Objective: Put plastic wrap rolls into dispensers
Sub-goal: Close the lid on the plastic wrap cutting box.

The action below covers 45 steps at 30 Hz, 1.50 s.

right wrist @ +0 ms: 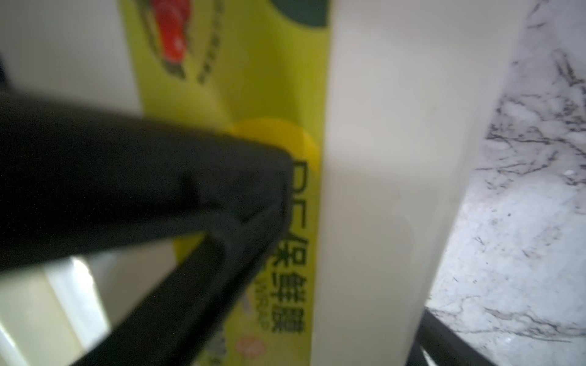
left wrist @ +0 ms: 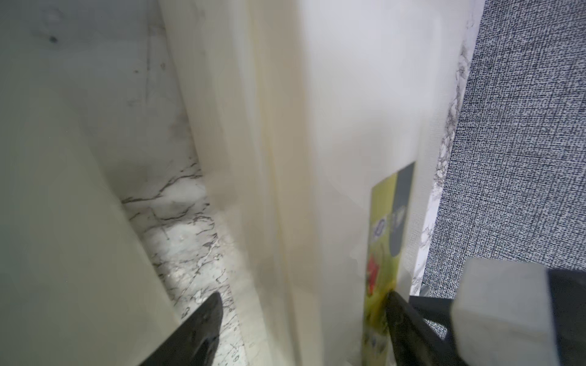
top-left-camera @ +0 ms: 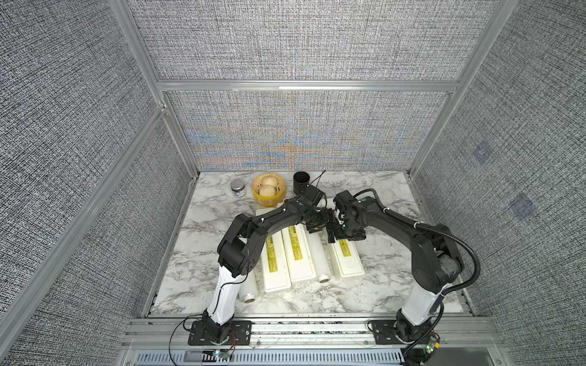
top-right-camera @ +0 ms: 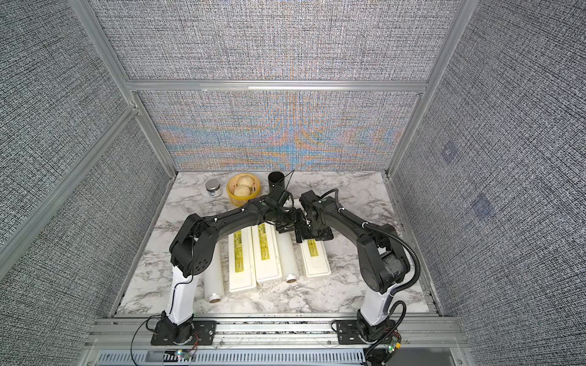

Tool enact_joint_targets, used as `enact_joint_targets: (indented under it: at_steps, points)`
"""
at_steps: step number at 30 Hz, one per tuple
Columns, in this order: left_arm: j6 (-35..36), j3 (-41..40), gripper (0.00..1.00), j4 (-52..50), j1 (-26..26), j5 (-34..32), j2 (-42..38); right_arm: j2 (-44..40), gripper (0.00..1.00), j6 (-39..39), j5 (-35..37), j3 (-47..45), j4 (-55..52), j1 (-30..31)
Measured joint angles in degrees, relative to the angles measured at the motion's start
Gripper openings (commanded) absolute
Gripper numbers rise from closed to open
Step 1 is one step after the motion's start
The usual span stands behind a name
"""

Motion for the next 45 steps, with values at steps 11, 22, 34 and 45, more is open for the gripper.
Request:
enact_joint_targets:
  at_steps: [11,22,34,45]
  points:
    - [-0.83,0.15,0.75,3.58,0.09,2.78,1.79,-6.1,0.99,-1.27,-0.92,-2.67,-1.27,0.02]
    - [-0.15,1.4,0.76,2.36,0.63,3.74,2.12,-13.81,0.99,-1.97,-11.45,-12.7,0.46,-3.72]
    - [1.31,1.95,0.88,0.46,0.68,6.64,1.9,-13.55,0.99,-0.11,-16.26,-17.2,3.21,-4.52]
    - [1.51,-1.88,0.83,0.24,-0.57,8.55,-0.33,-13.66,0.99,3.3,-17.73,-15.06,3.37,-4.39]
